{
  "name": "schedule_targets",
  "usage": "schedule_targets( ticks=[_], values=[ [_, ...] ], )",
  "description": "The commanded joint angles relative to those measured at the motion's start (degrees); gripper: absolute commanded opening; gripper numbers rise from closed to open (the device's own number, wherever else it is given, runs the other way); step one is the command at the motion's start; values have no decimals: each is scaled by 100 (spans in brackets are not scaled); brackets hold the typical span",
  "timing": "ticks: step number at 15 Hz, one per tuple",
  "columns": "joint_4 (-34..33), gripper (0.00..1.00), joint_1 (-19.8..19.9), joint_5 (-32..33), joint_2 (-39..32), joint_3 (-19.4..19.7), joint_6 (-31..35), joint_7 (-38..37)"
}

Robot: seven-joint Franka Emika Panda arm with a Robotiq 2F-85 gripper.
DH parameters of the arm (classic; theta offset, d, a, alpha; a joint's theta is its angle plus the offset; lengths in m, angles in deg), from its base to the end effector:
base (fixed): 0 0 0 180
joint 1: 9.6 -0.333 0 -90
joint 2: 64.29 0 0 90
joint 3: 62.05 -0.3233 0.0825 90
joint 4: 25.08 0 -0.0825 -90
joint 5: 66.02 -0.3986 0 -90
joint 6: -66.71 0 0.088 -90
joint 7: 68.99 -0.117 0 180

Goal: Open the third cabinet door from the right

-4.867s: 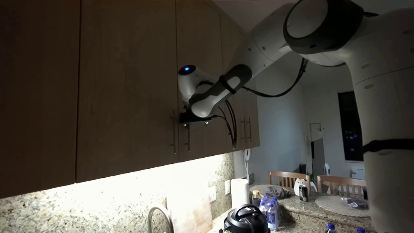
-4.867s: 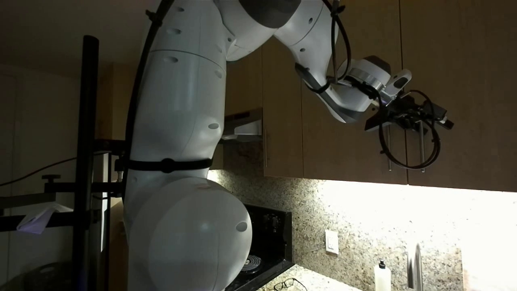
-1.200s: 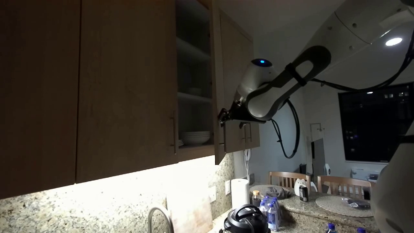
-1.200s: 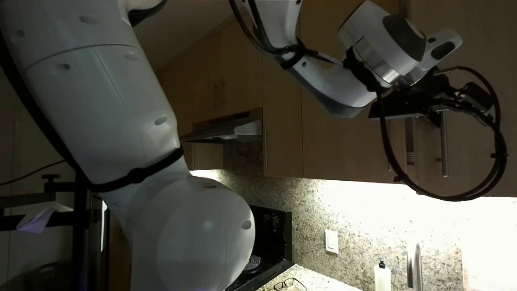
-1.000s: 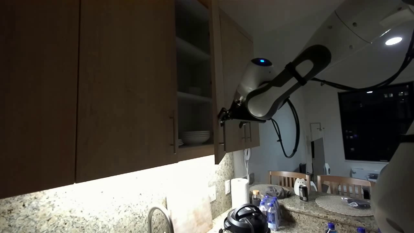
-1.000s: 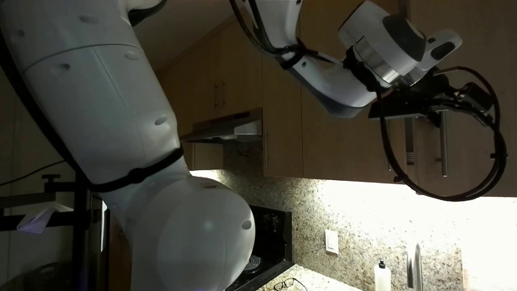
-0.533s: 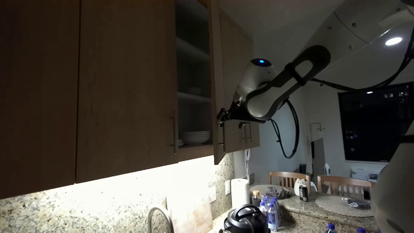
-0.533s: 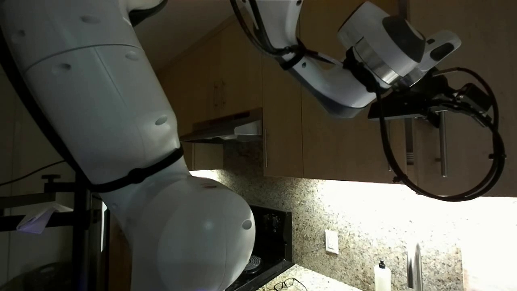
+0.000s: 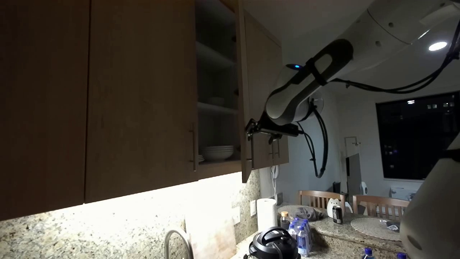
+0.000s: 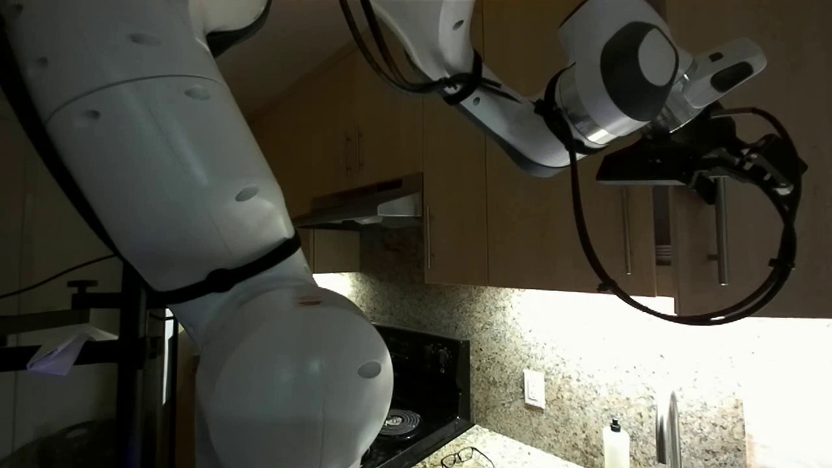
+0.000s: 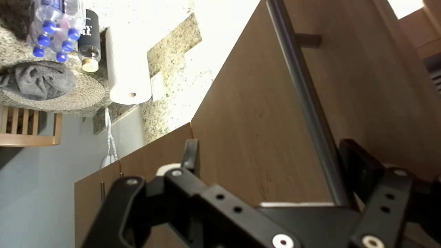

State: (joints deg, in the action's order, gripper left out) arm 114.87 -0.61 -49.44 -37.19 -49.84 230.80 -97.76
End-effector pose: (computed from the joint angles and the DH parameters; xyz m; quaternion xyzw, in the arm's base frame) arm 0.4423 -0.1683 0.5690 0.8542 -0.2899 0.4312 0.0185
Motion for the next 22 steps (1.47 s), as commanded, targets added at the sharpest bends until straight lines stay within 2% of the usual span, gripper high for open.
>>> schedule_targets(
  ticks=[1, 10, 18, 22],
  values=[
    [38, 100, 615, -589, 141, -82, -29, 722],
    [13, 100, 628, -1583, 381, 374, -292, 2036],
    [-144, 100, 696, -2070, 557, 747, -736, 2687],
    [-246, 100, 780, -2285, 673, 997, -1055, 2747]
  ],
)
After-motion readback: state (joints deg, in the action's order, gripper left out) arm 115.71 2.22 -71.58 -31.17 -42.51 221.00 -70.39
